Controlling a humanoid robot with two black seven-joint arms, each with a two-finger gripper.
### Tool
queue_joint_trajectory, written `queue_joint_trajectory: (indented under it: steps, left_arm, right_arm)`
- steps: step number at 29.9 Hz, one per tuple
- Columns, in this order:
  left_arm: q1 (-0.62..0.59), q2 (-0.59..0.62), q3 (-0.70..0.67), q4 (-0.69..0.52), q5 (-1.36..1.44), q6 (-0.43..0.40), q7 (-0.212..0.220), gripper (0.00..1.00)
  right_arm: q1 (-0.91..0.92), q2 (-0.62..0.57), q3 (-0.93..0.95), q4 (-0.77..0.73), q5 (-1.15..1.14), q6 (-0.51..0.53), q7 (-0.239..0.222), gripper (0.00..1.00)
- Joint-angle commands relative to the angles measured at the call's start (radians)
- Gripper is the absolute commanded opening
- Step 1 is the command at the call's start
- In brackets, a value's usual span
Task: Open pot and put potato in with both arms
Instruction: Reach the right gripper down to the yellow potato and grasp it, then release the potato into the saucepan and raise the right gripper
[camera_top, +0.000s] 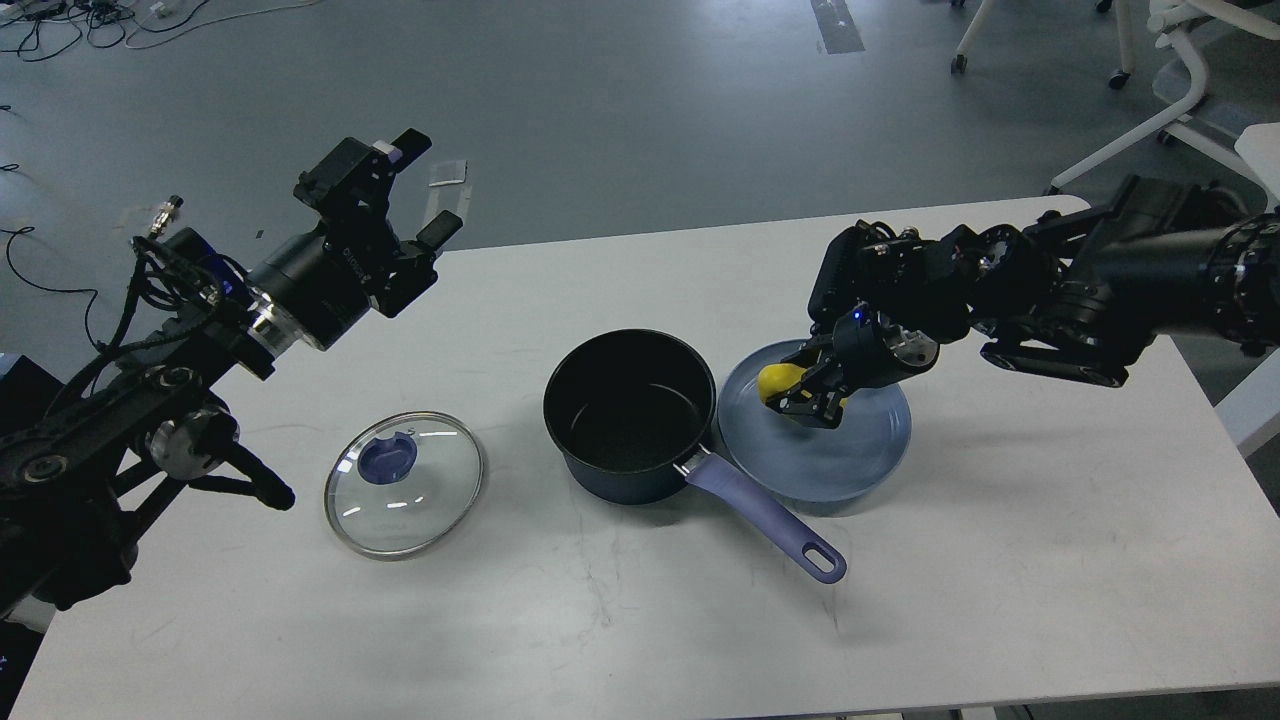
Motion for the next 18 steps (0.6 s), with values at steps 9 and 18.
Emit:
queue_joint_trajectory:
  steps: [9,18]
  left_arm:
    - [-0.002,-0.002,-0.003,0.000,-0.001,-0.001,0.000,0.98]
    - [-0.002,-0.002,-0.014,-0.002,-0.001,-0.001,0.000,0.98]
  right_arm:
    - [0.096,-0.009,0.125,0.122,0.312,0.008,0.000,0.29]
    - [0.037,0.098,0.148,0.118,0.507,0.008,0.000,0.31]
